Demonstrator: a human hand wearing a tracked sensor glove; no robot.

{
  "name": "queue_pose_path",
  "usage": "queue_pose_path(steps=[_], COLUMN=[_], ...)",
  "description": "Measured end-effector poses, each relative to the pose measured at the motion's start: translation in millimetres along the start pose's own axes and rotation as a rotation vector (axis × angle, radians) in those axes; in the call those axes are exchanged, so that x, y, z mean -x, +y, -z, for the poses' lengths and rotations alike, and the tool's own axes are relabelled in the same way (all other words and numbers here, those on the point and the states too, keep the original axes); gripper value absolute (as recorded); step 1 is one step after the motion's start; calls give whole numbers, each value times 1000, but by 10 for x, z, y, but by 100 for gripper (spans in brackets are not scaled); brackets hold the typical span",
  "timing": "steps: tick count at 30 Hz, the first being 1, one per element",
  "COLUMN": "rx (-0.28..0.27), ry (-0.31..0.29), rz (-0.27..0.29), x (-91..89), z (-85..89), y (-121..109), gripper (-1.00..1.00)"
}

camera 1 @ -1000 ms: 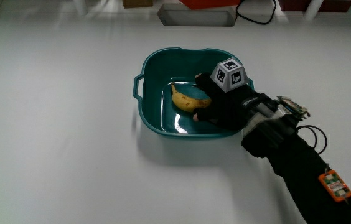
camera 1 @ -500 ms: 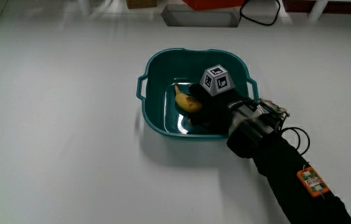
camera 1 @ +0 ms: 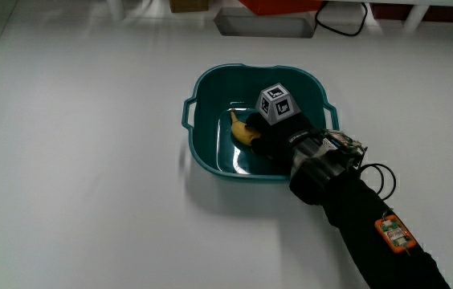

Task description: Pick banana from plate

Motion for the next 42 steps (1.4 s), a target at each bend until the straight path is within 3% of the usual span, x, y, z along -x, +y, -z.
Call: queue_pose_path(steps=[9, 11, 19, 24, 26, 33, 42], rx=[-20, -39, -105, -130, -185, -268, -330], ry=[37, 59, 21, 12, 8, -18, -46], rz=[0, -23, -52, -66, -81, -174, -251], x=[-61, -66, -75, -99, -78, 84, 251], z=[13, -34, -271, -402, -472, -657, -700], y=[-16, -61, -256, -427, -563, -983, -1375], gripper=[100, 100, 100, 100, 100, 100, 100])
